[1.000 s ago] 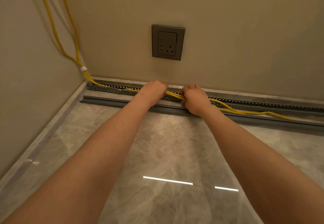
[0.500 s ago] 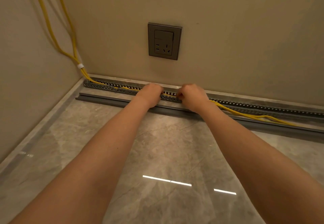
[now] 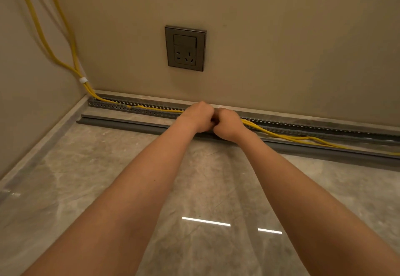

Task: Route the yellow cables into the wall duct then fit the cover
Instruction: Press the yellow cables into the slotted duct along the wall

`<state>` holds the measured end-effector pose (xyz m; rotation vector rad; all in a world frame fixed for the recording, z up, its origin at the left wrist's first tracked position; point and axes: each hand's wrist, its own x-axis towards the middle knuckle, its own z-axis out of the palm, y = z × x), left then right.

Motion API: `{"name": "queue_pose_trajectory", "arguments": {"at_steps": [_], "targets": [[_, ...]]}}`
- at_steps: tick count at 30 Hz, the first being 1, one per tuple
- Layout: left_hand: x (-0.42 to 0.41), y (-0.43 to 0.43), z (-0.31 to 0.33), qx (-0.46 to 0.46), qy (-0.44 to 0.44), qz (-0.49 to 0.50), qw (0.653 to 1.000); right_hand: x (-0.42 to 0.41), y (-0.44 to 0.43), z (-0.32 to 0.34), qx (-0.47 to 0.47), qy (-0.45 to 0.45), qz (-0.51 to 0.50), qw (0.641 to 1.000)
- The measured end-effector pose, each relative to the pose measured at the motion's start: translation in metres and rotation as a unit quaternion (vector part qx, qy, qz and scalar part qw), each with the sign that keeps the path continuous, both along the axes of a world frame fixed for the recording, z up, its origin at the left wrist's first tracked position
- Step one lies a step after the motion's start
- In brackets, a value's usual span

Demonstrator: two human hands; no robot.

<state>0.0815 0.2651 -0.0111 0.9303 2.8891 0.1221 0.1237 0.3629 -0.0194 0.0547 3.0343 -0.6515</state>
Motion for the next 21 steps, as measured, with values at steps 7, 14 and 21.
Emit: {"name": "queue_pose_trajectory", "arguments": {"at_steps": [7,14,21], "targets": [[0.011,0.006,-0.003,-0.02,0.027,0.022,0.999,0.01,0.022,-0.004,-0.086,0.058,-0.046,0.994],[0.018,0.011,0.003,-0.092,0.031,0.016,0.995,0.024,0.054,-0.01,0.063,0.097,-0.073,0.991],[0.028,0.036,0.007,-0.164,0.052,0.048,0.984,0.028,0.056,-0.007,0.173,0.076,-0.011,0.982]]}}
